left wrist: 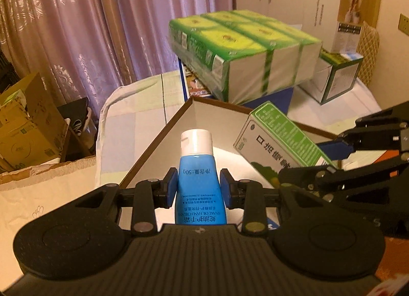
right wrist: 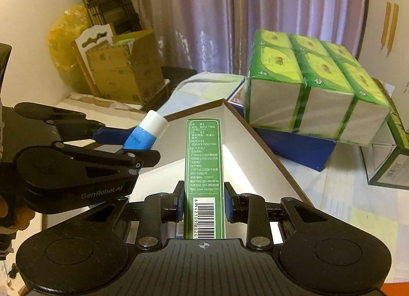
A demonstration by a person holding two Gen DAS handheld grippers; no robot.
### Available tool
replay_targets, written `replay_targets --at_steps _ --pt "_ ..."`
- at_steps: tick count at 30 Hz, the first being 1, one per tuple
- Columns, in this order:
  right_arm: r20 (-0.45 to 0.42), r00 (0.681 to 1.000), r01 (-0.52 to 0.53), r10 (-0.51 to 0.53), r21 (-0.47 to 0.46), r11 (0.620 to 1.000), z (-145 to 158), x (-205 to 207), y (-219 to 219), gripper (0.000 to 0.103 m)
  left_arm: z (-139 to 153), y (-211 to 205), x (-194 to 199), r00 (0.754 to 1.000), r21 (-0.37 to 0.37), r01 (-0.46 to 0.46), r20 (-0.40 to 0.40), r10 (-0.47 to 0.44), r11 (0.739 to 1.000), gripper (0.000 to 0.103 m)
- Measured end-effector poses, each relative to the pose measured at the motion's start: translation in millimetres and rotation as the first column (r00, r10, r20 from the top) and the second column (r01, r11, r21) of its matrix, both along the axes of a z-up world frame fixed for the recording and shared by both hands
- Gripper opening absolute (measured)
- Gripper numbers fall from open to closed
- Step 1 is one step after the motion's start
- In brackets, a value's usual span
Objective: Organize rigid objects
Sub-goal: 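Carry the blue tube and green box into the brown box and open both tools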
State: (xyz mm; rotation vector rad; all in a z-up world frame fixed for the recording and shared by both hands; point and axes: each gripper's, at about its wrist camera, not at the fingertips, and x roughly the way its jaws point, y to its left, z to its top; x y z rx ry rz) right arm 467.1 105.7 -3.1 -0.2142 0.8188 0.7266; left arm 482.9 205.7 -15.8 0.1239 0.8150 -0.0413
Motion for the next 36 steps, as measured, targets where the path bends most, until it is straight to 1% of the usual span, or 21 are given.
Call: replay_targets --at_steps 8,16,21,23,27,29,30,31,32,34,36 --pt "-0.032 0.999 0.025 -0.026 -0.046 0.999 -25.3 26.1 14.5 0.027 -25.0 10.0 27.9 0.998 0.023 0.031 -0.052 -0.030 0.999 0.030" --pt "-0.076 0.994 0.065 -0.073 -0.097 0.993 -56.8 40.3 15.1 0.027 -48.1 11.5 36.2 0.994 0.019 0.053 -0.101 -0.051 0.998 0.031" --pt "-0.050 0.992 0.111 -0.118 -0.121 0.986 -63.2 45.3 12.1 0.028 -56.4 11.3 39.1 0.990 0.023 0.068 -0.124 -0.065 0.997 0.031" --pt "-0.066 0.991 0.108 -0.116 -0.113 0.988 -62.3 46.2 8.4 0.030 -58.0 11.1 39.7 0.989 0.025 0.074 -0.129 -0.070 0.997 0.031" --pt "-0.088 0.989 0.112 -0.120 -0.090 0.990 -59.4 44.0 2.5 0.035 -62.0 11.0 41.8 0.988 0.037 0.073 -0.142 -0.067 0.997 0.032" --pt "-0.094 0.989 0.106 -0.115 -0.093 0.990 -58.8 41.2 1.8 0.037 -63.3 10.7 42.0 0.988 0.049 0.071 -0.142 -0.063 0.996 0.035" --pt "-0.097 0.989 0.099 -0.108 -0.094 0.991 -58.3 39.0 1.4 0.040 -62.7 10.7 41.1 0.988 0.054 0.070 -0.139 -0.062 0.996 0.040" --pt "-0.099 0.990 0.092 -0.101 -0.094 0.991 -57.9 36.8 0.7 0.044 -62.0 10.6 39.8 0.989 0.056 0.068 -0.135 -0.060 0.996 0.042" --pt "-0.099 0.990 0.088 -0.097 -0.093 0.992 -57.8 33.6 1.3 0.046 -60.9 10.9 38.2 0.989 0.054 0.066 -0.134 -0.058 0.996 0.043" --pt "-0.095 0.992 0.077 -0.085 -0.086 0.993 -55.1 27.8 0.0 0.053 -58.4 11.8 35.1 0.990 0.043 0.056 -0.135 -0.049 0.997 0.043" --pt "-0.092 0.993 0.064 -0.071 -0.078 0.995 -52.4 21.9 -0.5 0.057 -55.4 13.7 30.5 0.990 0.029 0.039 -0.137 -0.035 0.999 0.044"
